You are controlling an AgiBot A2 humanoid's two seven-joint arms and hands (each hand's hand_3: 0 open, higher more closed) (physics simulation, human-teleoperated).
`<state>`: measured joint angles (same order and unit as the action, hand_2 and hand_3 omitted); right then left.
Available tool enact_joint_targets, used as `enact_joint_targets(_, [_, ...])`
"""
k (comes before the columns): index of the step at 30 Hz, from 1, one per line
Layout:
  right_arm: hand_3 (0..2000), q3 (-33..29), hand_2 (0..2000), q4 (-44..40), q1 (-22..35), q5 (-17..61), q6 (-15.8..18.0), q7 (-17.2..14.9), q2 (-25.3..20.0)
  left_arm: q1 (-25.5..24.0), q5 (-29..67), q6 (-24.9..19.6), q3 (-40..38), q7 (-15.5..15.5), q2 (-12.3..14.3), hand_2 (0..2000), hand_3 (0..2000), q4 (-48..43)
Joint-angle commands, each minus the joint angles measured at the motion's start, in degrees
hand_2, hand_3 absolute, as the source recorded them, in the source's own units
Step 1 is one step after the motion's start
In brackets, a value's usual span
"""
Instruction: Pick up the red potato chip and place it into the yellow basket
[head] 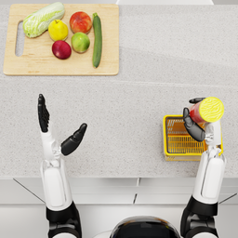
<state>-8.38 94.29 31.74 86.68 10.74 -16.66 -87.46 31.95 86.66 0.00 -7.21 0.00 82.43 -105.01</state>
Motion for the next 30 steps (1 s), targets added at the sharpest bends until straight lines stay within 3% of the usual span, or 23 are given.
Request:
enact_joint_targets(1, [2000,-0.66,2000,0.0,-5.31,0.0,-0.12,-0.85,-0.93,0.69,0.0,0.0,-1.53,0.0,-0.16,0,0,1.89])
enact_joint_targets(7, [2000,-0.8,2000,0.82,-9.87,0.02,-0.53,-2.93,-1.6,-0.16,0.0,0.0,-1.46,0.0,-0.04,0,0,2.62])
enact_joint_targets(8, [1673,-0.75,639,0.82,-9.88,0.02,0.11,-3.04,-1.54,0.92,0.0,0.0,-1.28,0.0,-0.26,0,0,4.25])
enact_joint_targets(9, [1347,-0.88,0,1.59,-9.36,0.01,-1.19,-3.2,-1.39,-0.09,0.0,0.0,-1.41,0.0,-0.07,0,0,3.28])
enact_joint_targets(11, [693,-0.96,0,1.43,-6.84,-0.01,-4.66,-3.33,-0.67,1.94,0.0,0.0,-1.2,0.0,-0.47,0,0,5.12])
enact_joint_targets(13, [40,-0.25,0,1.51,-3.65,-0.01,-7.62,6.38,0.21,3.64,0.0,0.0,-1.03,0.0,-0.81,0,0,5.98])
enact_joint_targets(15, [0,0.91,0,1.21,-0.51,-0.02,-9.14,11.38,1.61,6.3,0.0,0.0,-1.29,0.0,-1.4,0,0,7.09])
enact_joint_targets(18, [0,-1.12,0,-0.12,2.48,-0.01,-10.15,14.72,2.23,8.52,0.0,0.0,-3.62,0.0,-2.02,0,0,10.17])
enact_joint_targets(30, [0,-3.08,0,0.27,-0.91,-0.02,-10.73,16.63,1.65,4.95,-0.01,0.0,-5.28,0.0,-1.29,0,0,11.88])
